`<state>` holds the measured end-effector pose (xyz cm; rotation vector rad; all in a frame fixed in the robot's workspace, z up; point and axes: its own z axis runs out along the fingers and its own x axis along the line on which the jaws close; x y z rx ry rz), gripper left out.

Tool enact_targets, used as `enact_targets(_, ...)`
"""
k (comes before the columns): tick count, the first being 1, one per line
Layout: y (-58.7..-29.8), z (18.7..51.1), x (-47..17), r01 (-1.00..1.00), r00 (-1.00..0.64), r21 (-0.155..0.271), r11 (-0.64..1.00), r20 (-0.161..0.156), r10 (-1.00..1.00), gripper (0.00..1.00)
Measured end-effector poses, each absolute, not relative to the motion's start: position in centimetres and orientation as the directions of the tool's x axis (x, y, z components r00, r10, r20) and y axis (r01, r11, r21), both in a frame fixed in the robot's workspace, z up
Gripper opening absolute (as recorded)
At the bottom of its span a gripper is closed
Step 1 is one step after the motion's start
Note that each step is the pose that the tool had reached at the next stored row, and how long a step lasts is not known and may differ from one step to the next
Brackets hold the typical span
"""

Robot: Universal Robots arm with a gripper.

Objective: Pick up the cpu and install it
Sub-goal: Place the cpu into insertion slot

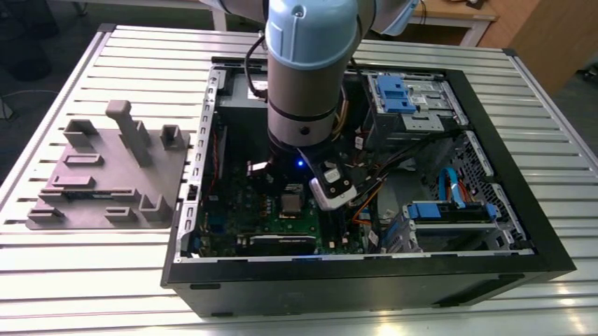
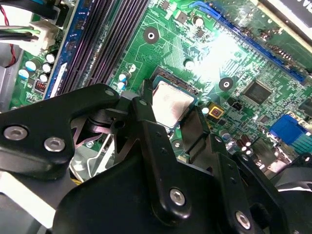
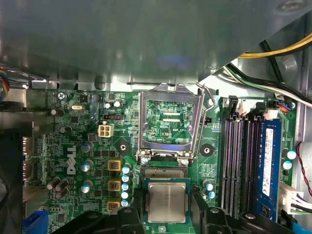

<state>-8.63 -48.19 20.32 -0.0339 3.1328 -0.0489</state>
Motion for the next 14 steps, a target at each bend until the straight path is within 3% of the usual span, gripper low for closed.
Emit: enact_targets(14,-48.19,19.95,-8.64,-0.021,-1.000,-0.031,0.999,-0.008,-0.022,0.47)
